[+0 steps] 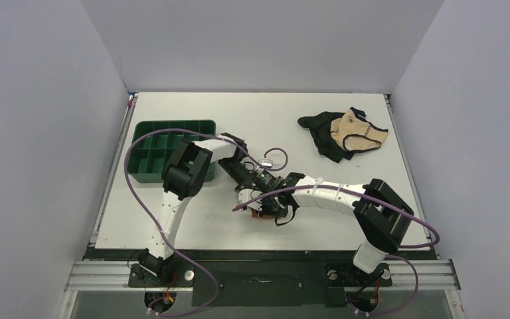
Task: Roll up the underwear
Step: Roll the underwear to the center of the board.
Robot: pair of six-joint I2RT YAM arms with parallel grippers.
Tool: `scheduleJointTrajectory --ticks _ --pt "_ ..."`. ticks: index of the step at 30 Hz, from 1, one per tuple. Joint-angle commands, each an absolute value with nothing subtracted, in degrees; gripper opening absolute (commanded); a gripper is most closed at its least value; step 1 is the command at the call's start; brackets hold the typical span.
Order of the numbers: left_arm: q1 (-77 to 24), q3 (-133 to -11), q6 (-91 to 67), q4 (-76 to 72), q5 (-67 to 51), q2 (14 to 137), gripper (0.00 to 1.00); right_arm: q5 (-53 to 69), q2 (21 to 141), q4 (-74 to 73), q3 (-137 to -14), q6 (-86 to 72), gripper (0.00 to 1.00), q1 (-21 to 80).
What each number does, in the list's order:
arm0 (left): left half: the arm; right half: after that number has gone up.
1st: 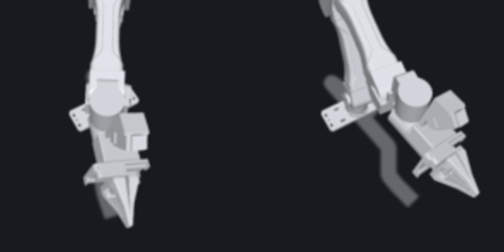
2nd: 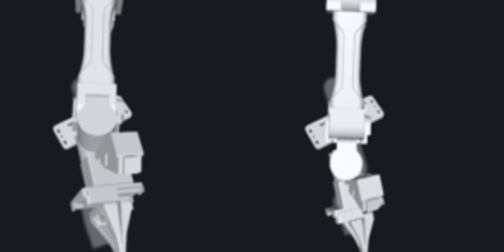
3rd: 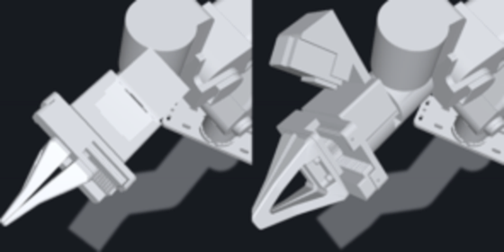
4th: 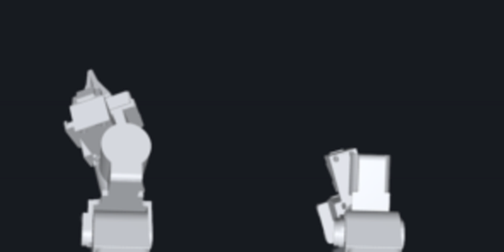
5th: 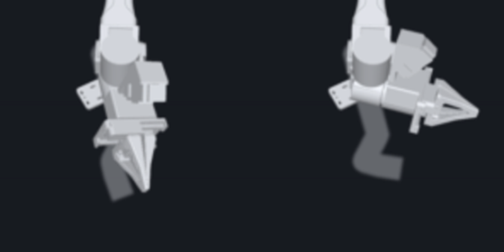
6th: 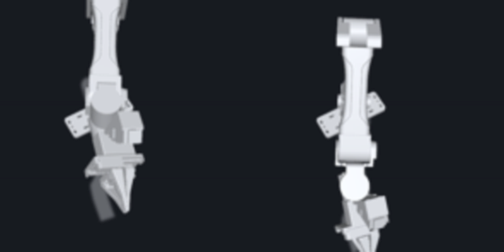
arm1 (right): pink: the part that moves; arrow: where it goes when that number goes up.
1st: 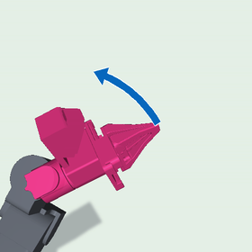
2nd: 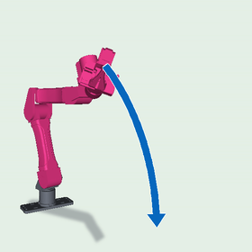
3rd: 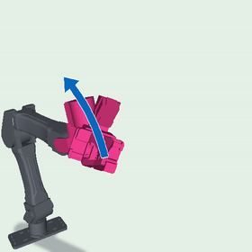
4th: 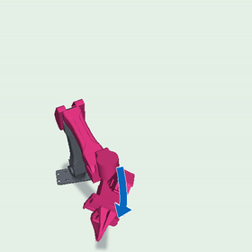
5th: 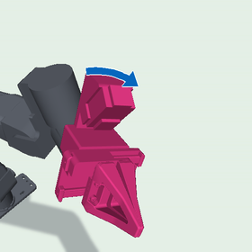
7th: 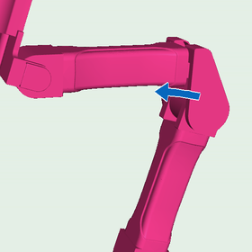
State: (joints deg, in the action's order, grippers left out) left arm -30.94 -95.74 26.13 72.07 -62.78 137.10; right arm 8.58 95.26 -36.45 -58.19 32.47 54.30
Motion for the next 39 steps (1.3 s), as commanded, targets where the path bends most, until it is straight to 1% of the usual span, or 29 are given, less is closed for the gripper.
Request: scheduleJointTrajectory --ticks 1,9,14,21,27,35,39 --pt "-28.5 -94.0 31.6 70.9 -53.5 134.4 0.52 15.7 97.5 -42.6 -56.9 30.5 0.00 53.6" --pt "-24.5 -91.4 36.0 73.7 -55.8 129.3 0.52 20.3 98.0 -44.3 -59.1 30.2 0.00 50.3" --pt "-21.5 -89.8 38.6 75.5 -56.2 124.8 0.52 25.5 99.2 -46.8 -62.1 30.7 0.00 47.2" --pt "-17.5 -82.7 39.5 72.6 -56.5 116.6 0.52 33.5 104.5 -53.0 -67.8 33.3 0.00 43.4" --pt "-17.1 -75.9 37.7 65.4 -53.6 109.0 0.52 40.3 111.9 -60.2 -74.9 37.3 0.00 39.3" --pt "-17.0 -64.7 32.2 48.9 -47.5 96.8 0.52 47.7 122.8 -69.4 -84.7 42.6 0.00 33.9" --pt "-17.3 -58.5 30.7 41.2 -43.0 89.9 0.54 50.8 127.9 -75.4 -89.3 47.0 0.00 32.0"
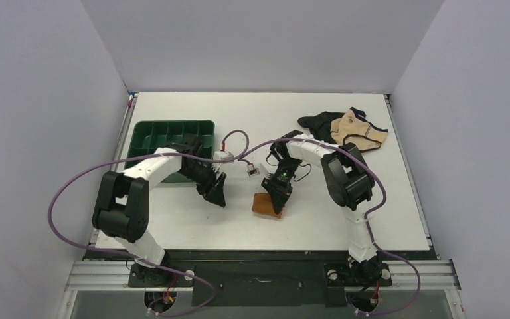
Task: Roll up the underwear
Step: Roll the underwear to the center of the board.
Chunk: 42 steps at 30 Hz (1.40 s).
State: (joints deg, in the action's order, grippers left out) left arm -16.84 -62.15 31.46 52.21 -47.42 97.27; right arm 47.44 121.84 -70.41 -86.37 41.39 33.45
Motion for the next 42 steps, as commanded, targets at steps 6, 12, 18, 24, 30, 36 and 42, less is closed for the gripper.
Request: scheduleJointTrajectory --ticks 6,12,18,24,30,36,42 --pt "-21.6 -52.3 30.2 30.6 -35.2 81.3 0.68 55.2 134.9 -86.5 -94.7 54.0 0.00 28.9" --pt "-31.5 -50.0 30.5 21.7 -28.0 76.7 0.79 55.7 137.1 -87.9 -96.3 54.3 0.00 27.9" --pt "-39.5 -53.8 32.8 17.5 -25.8 81.3 0.88 55.7 138.6 -89.3 -97.5 54.9 0.00 27.9" --pt "-45.7 -54.8 37.5 13.2 -24.9 86.4 0.92 55.4 138.4 -89.2 -97.6 54.6 0.00 28.0" --pt "-48.8 -55.1 40.6 10.2 -26.2 90.0 0.92 55.6 138.5 -89.3 -97.6 54.6 0.00 27.9" --pt "-51.0 -55.6 42.9 8.2 -24.5 93.7 0.91 55.7 138.7 -89.3 -97.3 54.7 0.00 27.9" --pt "-52.7 -56.2 42.8 6.3 -22.9 96.9 0.84 55.8 138.7 -89.3 -97.2 54.7 0.00 28.0"
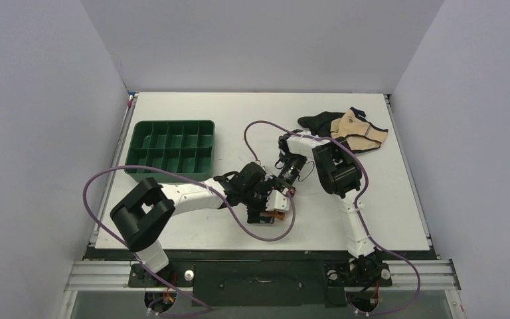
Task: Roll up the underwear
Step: Roll the underwear to the center of the board.
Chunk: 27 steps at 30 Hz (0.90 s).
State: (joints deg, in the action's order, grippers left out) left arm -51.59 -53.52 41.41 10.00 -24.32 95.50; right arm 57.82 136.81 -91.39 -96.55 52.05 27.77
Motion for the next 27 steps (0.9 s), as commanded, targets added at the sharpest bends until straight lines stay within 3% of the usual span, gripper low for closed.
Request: scheduleJointTrajectory --ticks 1,6,17,19,21,24,27 --pt "-52.9 -56.3 42.6 6.3 -22.6 97.5 0.82 55.8 138.8 -89.3 -97.2 54.6 0.00 28.0" --pt "-53.1 -57.2 41.5 6.4 -22.1 99.2 0.63 55.8 138.8 -89.3 -97.2 54.7 0.00 27.9" --pt "-53.5 -59.9 39.7 12.4 -21.1 102.1 0.06 55.4 137.9 -87.3 -96.4 52.7 0.00 27.5" --pt "-53.3 -60.1 39.2 13.4 -21.6 102.6 0.00 55.2 137.0 -86.5 -96.0 51.9 0.02 27.3" --pt "-52.9 -60.9 38.6 15.0 -22.8 103.4 0.00 54.9 135.8 -85.7 -95.4 51.0 0.08 26.9" --pt "-51.3 -62.8 37.1 18.4 -25.4 105.6 0.00 54.4 133.1 -83.7 -93.8 48.7 0.26 26.0" --pt "-49.7 -63.9 35.9 20.7 -29.1 107.4 0.00 53.1 128.5 -79.7 -91.5 45.7 0.36 24.4"
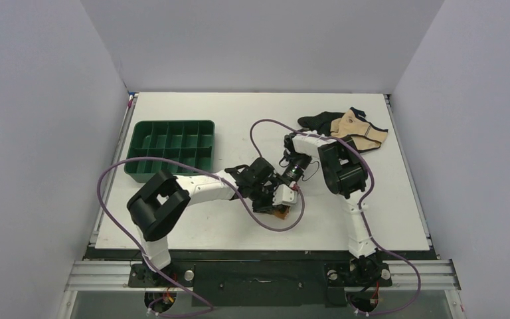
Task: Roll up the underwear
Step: Roll the underwear to the center of the board.
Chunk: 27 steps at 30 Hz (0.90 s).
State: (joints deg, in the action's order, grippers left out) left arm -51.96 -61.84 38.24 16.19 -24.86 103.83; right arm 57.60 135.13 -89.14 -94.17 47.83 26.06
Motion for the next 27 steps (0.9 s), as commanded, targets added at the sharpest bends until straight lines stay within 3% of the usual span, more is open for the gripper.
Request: scheduleJointTrajectory --ticks 1,14,27 --pt "-48.9 -64.2 35.2 21.3 -29.7 108.2 0.00 52.9 127.2 -78.9 -91.0 44.2 0.38 24.0" --pt "-43.4 -69.5 31.2 27.5 -40.3 116.7 0.00 52.2 113.0 -72.3 -83.5 39.7 0.48 13.2" --pt "-39.3 -86.5 29.7 45.8 -51.1 130.6 0.00 49.0 91.8 -58.7 -69.4 33.5 0.52 7.3"
